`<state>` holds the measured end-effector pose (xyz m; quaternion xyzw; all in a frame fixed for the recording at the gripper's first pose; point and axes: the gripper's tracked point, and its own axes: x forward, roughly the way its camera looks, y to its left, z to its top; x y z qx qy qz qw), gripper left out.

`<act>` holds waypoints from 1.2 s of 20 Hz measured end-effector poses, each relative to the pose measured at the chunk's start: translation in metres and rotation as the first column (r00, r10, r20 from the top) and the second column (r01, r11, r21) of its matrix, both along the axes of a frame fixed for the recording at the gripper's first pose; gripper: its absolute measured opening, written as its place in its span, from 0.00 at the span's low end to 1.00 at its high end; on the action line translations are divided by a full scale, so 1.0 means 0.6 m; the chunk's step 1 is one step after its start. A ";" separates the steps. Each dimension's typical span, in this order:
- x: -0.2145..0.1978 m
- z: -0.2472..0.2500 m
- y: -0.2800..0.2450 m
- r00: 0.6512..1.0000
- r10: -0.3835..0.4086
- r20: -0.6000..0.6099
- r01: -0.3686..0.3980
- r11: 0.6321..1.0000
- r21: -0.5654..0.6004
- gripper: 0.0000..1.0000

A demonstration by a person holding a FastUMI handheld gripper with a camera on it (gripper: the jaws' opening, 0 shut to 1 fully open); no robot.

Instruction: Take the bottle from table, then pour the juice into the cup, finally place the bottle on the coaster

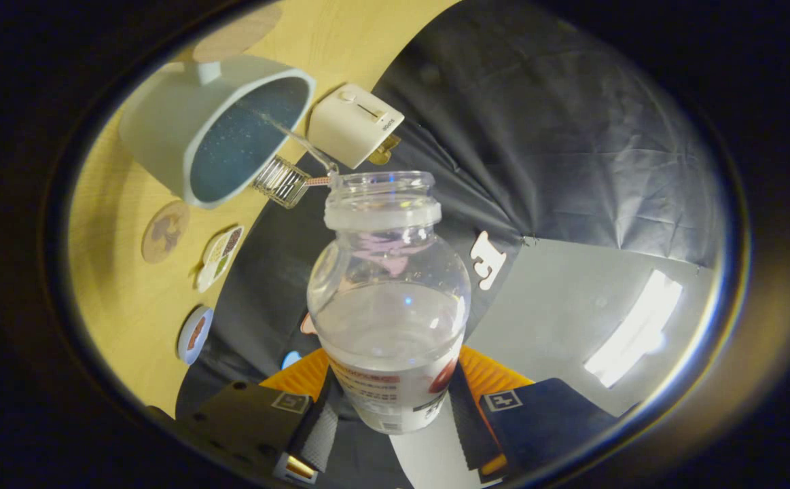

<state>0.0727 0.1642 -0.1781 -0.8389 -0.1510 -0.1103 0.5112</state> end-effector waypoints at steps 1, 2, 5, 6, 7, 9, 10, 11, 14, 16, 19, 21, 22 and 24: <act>-0.001 -0.002 0.000 1.000 0.000 -0.003 0.000 1.000 0.003 0.78; 0.000 0.000 -0.001 1.000 0.002 0.002 -0.002 1.000 0.007 0.78; -0.002 -0.002 -0.002 1.000 0.005 0.002 -0.005 1.000 0.026 0.78; -0.002 -0.006 -0.004 1.000 0.002 -0.012 -0.001 0.999 0.050 0.78; 0.000 -0.015 -0.010 0.999 -0.007 -0.041 0.011 0.996 0.091 0.78; 0.007 -0.037 -0.027 0.992 -0.031 -0.121 0.055 0.977 0.206 0.78; 0.009 -0.048 -0.036 0.985 -0.041 -0.167 0.086 0.959 0.271 0.78; 0.010 -0.062 -0.043 0.975 -0.045 -0.218 0.119 0.934 0.337 0.78; 0.014 -0.110 -0.070 0.926 -0.043 -0.375 0.245 0.823 0.512 0.78; 0.016 -0.133 -0.084 0.895 -0.027 -0.446 0.318 0.739 0.594 0.78; 0.025 -0.161 -0.096 0.856 0.033 -0.515 0.402 0.583 0.706 0.78; 0.035 -0.169 -0.094 0.837 0.089 -0.540 0.440 0.477 0.761 0.78; 0.038 -0.168 -0.095 0.833 0.114 -0.542 0.451 0.427 0.784 0.78; 0.045 -0.164 -0.088 0.832 0.176 -0.526 0.453 0.332 0.828 0.78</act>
